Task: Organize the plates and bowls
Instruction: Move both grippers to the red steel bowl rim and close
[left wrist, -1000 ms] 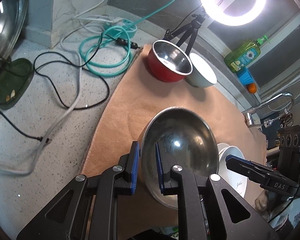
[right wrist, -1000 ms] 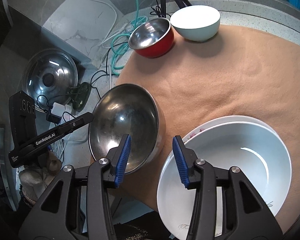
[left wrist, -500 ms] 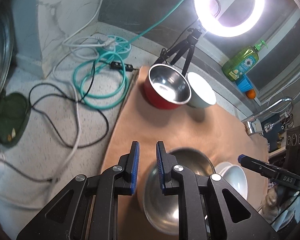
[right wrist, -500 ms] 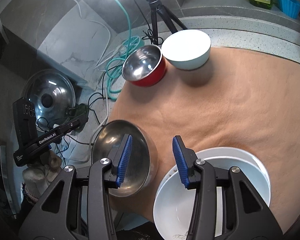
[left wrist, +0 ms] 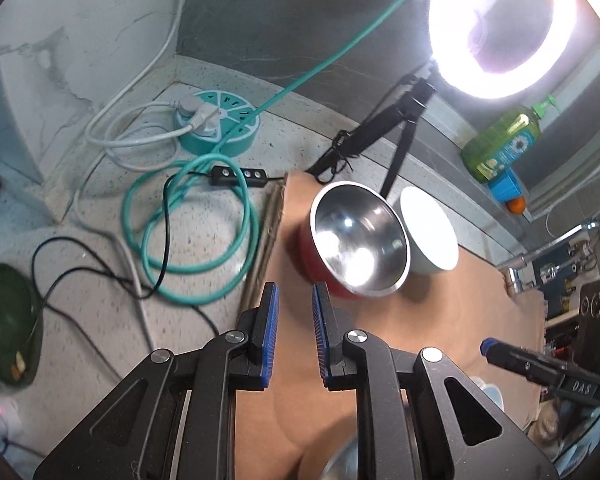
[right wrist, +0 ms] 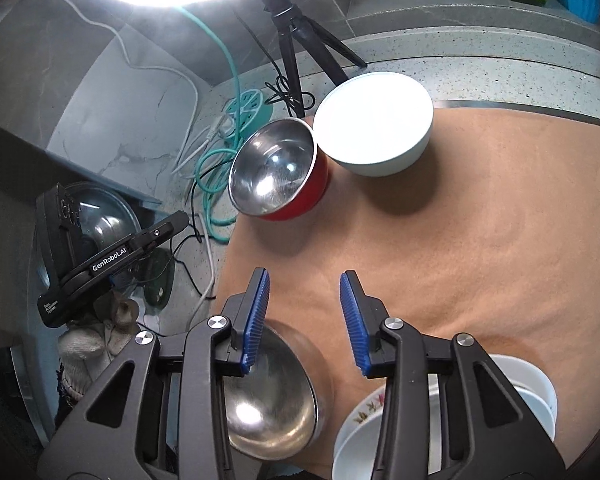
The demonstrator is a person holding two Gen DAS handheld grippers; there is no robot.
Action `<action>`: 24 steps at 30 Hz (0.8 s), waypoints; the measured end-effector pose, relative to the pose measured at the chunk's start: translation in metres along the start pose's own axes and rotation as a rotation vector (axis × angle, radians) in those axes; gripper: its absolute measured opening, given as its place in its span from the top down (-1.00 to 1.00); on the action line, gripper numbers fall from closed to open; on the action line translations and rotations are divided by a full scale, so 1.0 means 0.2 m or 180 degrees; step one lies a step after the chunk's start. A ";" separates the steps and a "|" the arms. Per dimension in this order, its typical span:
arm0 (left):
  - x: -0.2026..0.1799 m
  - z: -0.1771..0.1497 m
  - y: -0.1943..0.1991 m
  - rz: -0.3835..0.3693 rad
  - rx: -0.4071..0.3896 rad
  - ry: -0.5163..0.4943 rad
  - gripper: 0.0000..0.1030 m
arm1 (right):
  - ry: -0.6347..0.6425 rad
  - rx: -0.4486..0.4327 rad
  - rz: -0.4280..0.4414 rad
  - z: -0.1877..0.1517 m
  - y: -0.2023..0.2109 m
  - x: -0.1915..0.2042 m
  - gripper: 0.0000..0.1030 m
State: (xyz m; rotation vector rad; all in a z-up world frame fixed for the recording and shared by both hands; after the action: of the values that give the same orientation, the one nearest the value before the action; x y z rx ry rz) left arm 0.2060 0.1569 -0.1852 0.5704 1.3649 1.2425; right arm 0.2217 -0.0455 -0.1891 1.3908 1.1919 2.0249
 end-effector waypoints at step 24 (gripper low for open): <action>-0.04 0.27 -0.26 -0.0161 0.0331 -0.0066 0.70 | -0.0331 0.0134 0.0028 0.35 -0.28 -0.04 0.39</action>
State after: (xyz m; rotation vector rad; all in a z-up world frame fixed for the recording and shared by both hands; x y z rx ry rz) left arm 0.2737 0.1504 -0.2175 0.6156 1.4244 1.1270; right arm 0.2811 0.0098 -0.2296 1.5043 1.1918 1.9185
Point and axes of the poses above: each gripper's, at about its wrist camera, not at the fingertips, and y roughly against the way its jaws point, x to its left, z to its top, the point moved 9 cm from there along -y, roughly the way its jaws point, and after that the axes turned 15 degrees about x, right-handed, at the moved point
